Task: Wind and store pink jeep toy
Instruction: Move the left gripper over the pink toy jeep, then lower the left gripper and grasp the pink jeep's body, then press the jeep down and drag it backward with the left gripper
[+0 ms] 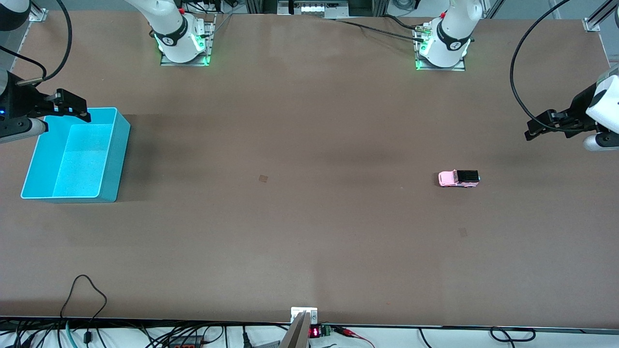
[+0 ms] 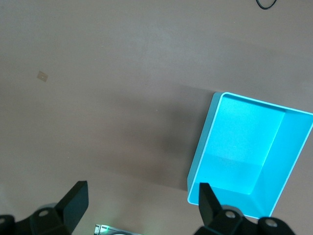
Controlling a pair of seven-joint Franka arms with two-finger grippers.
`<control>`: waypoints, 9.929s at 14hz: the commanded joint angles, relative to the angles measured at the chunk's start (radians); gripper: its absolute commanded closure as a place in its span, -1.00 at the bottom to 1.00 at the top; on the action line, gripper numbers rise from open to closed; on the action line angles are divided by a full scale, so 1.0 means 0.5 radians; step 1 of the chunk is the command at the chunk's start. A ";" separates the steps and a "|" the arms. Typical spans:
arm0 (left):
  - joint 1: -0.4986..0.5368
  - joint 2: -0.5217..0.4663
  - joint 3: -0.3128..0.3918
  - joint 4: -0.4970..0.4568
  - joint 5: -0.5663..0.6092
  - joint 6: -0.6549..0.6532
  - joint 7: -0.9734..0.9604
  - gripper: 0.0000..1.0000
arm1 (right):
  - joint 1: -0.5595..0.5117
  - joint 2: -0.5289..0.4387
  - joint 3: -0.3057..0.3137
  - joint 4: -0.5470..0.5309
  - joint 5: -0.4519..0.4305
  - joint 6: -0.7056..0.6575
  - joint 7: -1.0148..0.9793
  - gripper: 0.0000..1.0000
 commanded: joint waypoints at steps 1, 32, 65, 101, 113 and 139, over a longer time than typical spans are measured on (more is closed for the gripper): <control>0.001 -0.067 -0.002 -0.055 0.038 -0.014 0.037 -1.00 | 0.010 -0.018 0.000 0.013 -0.002 -0.033 -0.001 -1.00; -0.011 0.749 -0.011 -0.634 0.164 0.989 2.493 -1.00 | 0.001 -0.012 -0.007 0.010 -0.002 -0.054 0.005 -1.00; -0.005 0.767 -0.054 -0.997 0.161 1.606 3.124 -0.64 | 0.001 -0.015 -0.010 0.000 0.001 -0.097 0.009 -1.00; 0.081 0.970 -0.045 -0.960 0.161 1.704 3.314 0.47 | -0.002 -0.015 -0.010 0.000 0.001 -0.097 0.009 -1.00; 0.301 1.025 -0.023 -0.877 0.428 1.698 3.326 0.47 | -0.002 -0.015 -0.010 -0.003 0.001 -0.097 0.009 -1.00; 0.710 0.777 -0.225 -0.620 0.551 1.194 3.572 -1.00 | -0.005 -0.012 -0.010 -0.006 0.001 -0.097 0.012 -1.00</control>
